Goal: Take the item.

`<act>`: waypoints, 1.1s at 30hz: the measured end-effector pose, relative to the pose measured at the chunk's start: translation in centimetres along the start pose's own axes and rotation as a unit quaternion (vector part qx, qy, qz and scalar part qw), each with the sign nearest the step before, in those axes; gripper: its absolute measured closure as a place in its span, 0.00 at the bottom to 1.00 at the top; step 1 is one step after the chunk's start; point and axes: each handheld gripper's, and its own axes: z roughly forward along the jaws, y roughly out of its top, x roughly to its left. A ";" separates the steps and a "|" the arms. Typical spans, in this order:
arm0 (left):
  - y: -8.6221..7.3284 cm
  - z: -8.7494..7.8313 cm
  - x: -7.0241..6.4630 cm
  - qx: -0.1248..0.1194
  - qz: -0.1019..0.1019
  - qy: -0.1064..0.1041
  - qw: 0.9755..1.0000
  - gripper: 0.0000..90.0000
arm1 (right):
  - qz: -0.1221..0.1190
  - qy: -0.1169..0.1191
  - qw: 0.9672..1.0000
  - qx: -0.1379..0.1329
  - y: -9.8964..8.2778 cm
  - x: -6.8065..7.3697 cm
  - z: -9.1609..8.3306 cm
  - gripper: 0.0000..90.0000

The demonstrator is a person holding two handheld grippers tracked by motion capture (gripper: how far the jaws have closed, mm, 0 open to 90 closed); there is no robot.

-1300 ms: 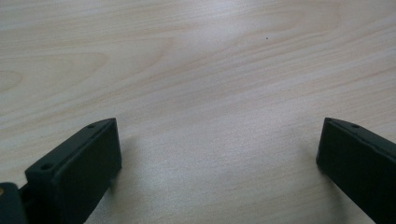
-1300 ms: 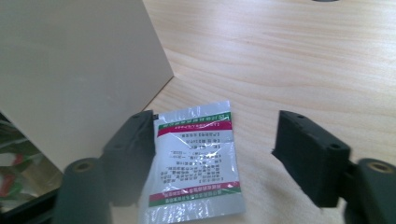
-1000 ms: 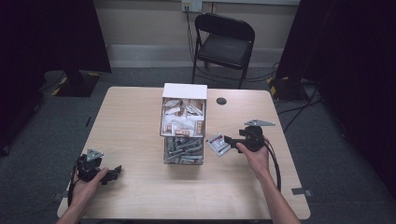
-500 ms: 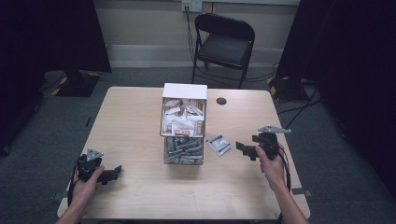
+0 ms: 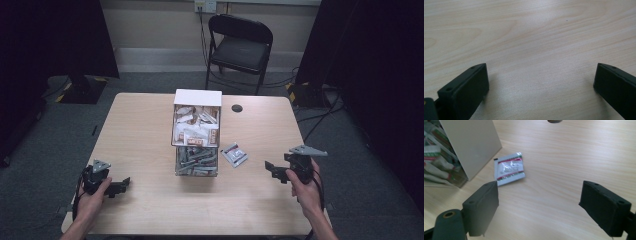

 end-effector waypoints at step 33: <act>0.0 0.0 0.0 -0.001 -0.001 0.001 1.000 0.00 | 0.007 -0.081 0.993 0.088 -7.3 -2.3 0.9 0.15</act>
